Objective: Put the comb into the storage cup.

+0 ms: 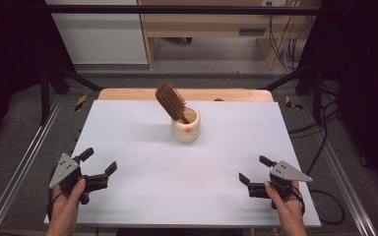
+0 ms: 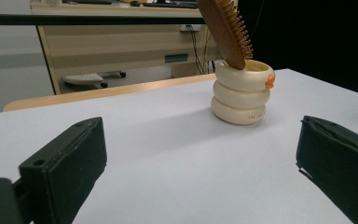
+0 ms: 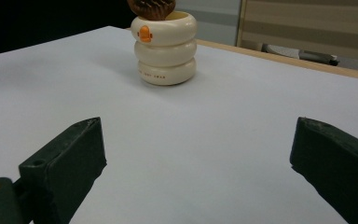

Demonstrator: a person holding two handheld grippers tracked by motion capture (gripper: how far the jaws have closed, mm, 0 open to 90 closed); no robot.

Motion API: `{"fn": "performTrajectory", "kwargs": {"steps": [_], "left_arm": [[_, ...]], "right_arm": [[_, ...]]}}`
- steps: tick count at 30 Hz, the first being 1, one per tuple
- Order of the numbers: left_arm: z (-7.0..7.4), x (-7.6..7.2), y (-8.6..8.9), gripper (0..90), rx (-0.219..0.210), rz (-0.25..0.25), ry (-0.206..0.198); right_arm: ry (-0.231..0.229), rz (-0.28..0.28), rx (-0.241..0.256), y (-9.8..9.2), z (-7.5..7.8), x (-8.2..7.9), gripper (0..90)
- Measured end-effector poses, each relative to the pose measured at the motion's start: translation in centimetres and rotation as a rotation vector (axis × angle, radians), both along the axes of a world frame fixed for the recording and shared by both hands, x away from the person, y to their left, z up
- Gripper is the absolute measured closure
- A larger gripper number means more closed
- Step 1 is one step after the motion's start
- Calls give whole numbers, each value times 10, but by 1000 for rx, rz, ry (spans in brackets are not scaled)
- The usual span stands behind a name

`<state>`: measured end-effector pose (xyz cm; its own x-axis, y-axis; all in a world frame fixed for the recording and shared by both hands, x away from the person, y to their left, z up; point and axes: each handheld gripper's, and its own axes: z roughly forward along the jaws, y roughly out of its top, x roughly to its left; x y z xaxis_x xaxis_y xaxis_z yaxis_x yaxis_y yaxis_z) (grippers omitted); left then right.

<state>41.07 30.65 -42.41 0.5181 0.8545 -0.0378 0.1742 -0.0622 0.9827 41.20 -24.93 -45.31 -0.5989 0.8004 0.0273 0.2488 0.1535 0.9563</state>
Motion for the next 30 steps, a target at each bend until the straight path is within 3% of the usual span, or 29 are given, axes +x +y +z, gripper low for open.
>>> {"fn": "performTrajectory", "kwargs": {"steps": [10,30], "left_arm": [[-9,-2,7,20,-2,10,5],[-21,-8,5,21,-17,-3,13]], "right_arm": [[3,4,6,1,-1,0,34],[-3,-2,38,0,-3,0,33]]}}
